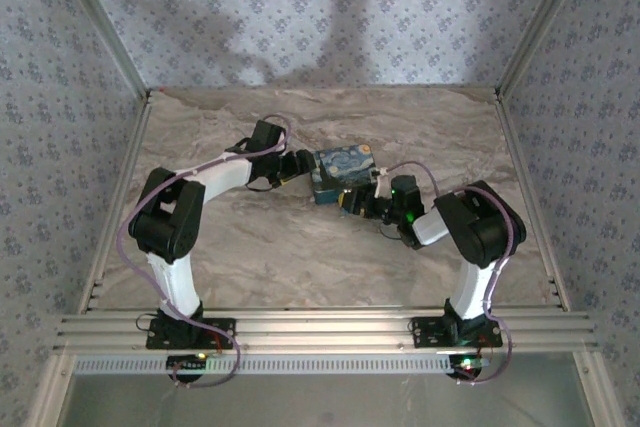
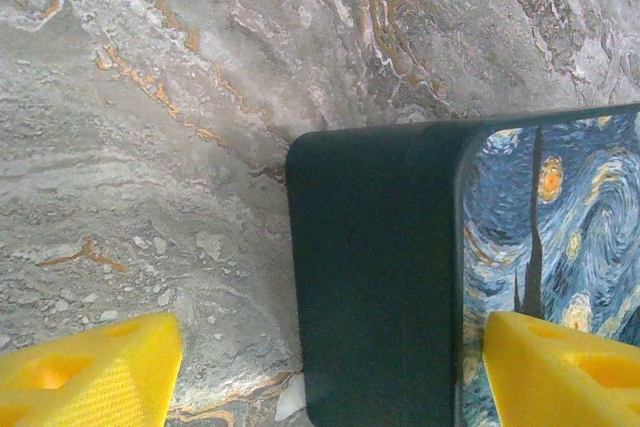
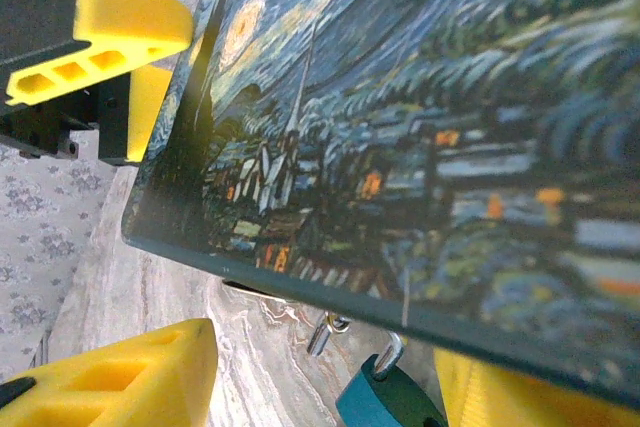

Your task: Unlock the padlock with the key

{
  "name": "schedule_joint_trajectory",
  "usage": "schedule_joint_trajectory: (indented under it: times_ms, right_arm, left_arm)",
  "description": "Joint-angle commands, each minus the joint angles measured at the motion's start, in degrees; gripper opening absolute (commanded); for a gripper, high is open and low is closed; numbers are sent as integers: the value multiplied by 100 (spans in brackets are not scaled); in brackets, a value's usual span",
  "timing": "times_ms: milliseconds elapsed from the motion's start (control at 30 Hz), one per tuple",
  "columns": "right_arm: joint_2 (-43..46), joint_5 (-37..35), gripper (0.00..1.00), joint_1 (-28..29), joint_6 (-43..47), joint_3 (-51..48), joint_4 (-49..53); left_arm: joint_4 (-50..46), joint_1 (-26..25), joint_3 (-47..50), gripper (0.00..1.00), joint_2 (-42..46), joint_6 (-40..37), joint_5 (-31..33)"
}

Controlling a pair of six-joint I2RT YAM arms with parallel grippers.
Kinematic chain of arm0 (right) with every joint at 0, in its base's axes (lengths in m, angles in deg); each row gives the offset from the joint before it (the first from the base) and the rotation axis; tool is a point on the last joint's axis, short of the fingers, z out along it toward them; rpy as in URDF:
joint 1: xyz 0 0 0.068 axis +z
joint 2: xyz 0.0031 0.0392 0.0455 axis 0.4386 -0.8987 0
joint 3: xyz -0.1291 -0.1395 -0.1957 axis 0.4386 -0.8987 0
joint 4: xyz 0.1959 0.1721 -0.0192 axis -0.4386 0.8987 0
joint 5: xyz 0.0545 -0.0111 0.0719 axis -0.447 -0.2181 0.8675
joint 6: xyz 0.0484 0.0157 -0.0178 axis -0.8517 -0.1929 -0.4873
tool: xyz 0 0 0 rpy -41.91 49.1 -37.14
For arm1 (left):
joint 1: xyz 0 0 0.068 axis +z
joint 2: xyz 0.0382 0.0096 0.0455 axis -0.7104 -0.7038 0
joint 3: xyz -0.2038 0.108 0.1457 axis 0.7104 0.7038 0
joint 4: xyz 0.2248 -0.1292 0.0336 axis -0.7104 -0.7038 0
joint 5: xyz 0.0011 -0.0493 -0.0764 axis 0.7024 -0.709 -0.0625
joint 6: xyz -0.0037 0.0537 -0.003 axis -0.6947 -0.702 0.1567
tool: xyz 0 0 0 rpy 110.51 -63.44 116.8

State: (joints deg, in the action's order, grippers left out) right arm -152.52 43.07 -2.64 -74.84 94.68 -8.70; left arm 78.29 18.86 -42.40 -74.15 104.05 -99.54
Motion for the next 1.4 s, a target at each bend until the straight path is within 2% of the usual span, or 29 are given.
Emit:
schedule_joint_trajectory:
  times_ms: [0,233,767,1367]
  right_arm:
    - [-179,175,58,-26,-52,134,-299]
    - [-338,273,53,-9,-89,107,-501]
    - [-364,313,34,-44,16,3,-379]
    - [-327,190,8,-84,28,-38,-178]
  left_arm:
    - [-411,-63,208,78,52,9,160]
    - [-397,-66,212,78,35,23,170]
    - [-408,-66,230,78,41,34,195]
    - [-441,-66,252,78,68,17,266]
